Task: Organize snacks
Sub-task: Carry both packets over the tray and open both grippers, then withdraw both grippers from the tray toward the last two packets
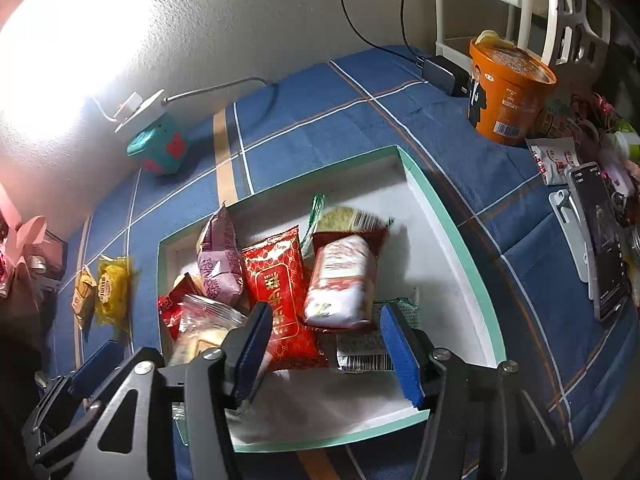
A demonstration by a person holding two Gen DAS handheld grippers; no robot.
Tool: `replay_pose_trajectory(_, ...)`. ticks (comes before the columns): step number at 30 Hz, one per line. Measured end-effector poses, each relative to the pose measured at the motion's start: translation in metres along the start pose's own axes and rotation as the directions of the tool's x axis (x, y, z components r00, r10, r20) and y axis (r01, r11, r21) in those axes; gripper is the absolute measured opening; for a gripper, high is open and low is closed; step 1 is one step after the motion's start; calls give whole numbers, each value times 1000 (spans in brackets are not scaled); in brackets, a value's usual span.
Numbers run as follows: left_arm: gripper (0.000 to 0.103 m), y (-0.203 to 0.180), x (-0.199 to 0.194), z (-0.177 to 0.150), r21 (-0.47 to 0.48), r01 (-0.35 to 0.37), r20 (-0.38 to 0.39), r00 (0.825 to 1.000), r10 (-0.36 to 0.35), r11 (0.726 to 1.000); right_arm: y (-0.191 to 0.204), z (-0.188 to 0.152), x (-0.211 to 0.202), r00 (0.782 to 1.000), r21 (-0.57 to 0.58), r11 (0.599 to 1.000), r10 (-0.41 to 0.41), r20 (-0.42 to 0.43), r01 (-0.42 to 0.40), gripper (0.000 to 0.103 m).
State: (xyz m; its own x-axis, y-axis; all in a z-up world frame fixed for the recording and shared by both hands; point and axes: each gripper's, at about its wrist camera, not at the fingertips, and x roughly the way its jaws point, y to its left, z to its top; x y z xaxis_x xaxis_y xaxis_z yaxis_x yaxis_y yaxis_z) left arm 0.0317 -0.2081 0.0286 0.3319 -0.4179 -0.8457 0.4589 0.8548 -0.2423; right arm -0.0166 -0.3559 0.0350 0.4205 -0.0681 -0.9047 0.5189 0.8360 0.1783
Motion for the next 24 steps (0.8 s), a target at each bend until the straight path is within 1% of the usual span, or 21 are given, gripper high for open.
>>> replay_pose_trajectory(2,69,6,0,0,-24,-16,-6,1000,16,1000,1,0,1,1000,-4,1000,0,-5,0,66)
replay_pose_trajectory(4,73,13,1,1,-49,-54,-13,998,53,997,3,0,2,1000,-12,1000,-2,-12,2,69)
replay_pose_trajectory(6,80,21,1,1,-71,-93,-23,996,91,993,4,-1,4,1000,-19,1000,-5,-18,5,77)
replay_pose_trajectory(8,82,27,2,0,-85,-121,-33,992,118,989,6,-1,4,1000,-29,1000,-3,-19,3,78)
replay_pose_trajectory(11,82,37,5,-1,-107,-160,-50,987,156,981,9,-1,5,1000,-46,999,-6,-20,5,81)
replay_pose_trajectory(18,83,59,8,-3,-165,-241,-85,970,230,956,15,-2,4,1000,-71,997,-13,-18,11,81)
replay_pose_trajectory(24,83,74,6,-1,-215,-256,-96,966,240,943,21,-2,3,1000,-91,996,-11,-17,9,81)
